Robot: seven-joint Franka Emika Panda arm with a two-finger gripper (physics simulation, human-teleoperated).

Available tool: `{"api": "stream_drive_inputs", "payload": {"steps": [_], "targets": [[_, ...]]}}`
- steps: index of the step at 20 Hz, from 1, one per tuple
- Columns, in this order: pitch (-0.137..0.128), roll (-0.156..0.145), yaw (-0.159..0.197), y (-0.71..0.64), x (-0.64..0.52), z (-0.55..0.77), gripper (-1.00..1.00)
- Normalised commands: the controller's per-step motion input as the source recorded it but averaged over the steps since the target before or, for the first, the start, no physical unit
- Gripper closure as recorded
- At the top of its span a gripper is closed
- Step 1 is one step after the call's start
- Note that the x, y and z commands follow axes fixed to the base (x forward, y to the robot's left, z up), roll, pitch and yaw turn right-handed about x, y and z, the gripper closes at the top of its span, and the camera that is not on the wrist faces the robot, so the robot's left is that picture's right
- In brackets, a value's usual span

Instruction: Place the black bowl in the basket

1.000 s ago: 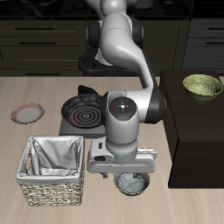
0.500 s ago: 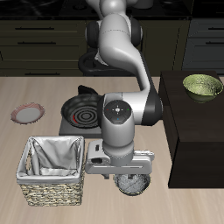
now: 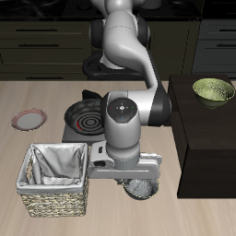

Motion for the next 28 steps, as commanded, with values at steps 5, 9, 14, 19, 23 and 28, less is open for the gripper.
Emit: {"api": "stream_drive_inputs", "payload": {"steps": [5,9,14,19,23,28], "targets": [[-0.052,0.015,-0.007,0.15,-0.04,0.26,1.00],[-0.032,0.029,-0.008,0.16,-0.11,0.24,1.00],[-0.035,0.002,0.000,0.04,-0.07,0.27,1.00],[-0.055,-0.013,0.020,-0.11,-0.11,0.35,1.00],[-0.059,-0.006,0.019,-0.11,-0.12,0.43,1.00],[-0.064,-0.004,0.030,-0.11,-0.15,0.43,1.00]]}}
